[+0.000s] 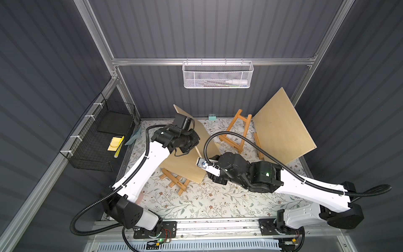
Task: Assemble the easel
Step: Place the drawing board on the easel.
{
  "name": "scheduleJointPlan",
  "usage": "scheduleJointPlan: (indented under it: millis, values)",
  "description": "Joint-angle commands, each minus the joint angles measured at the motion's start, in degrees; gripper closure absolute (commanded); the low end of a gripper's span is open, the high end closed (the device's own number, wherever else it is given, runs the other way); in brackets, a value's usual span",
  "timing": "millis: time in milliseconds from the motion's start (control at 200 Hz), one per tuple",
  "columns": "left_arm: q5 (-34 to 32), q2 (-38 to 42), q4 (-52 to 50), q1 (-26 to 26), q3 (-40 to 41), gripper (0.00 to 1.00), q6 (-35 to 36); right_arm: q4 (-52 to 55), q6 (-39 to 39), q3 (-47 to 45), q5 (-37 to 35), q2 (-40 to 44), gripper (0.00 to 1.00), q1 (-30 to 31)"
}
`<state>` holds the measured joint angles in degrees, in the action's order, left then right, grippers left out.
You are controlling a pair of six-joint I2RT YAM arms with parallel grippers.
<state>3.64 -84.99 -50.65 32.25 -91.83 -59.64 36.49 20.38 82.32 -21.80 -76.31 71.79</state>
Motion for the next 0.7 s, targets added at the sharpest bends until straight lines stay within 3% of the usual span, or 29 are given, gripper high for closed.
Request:
scheduleJointPlan:
  millis: [0,145,355,695]
  values:
    - [-2.20,-0.32,5.65,1.88,-4.83,1.00,4.39,-1.38,0.71,-1.07,-1.57,1.15,0.31,-1.14]
    - [-3.22,-0.96,5.36,2.55,-6.27,1.00,2.47,-4.01,1.53,-3.76,-2.13,0.71,0.22,-2.33]
    - [-2.71,-2.73,5.22,2.64,-8.87,1.00,0.88,-6.78,1.42,-5.86,-1.56,-2.83,0.21,-2.97]
    - [-1.22,-3.21,6.01,2.56,-10.83,1.00,-0.61,-11.01,-3.80,-9.78,0.72,-3.31,0.32,-11.81]
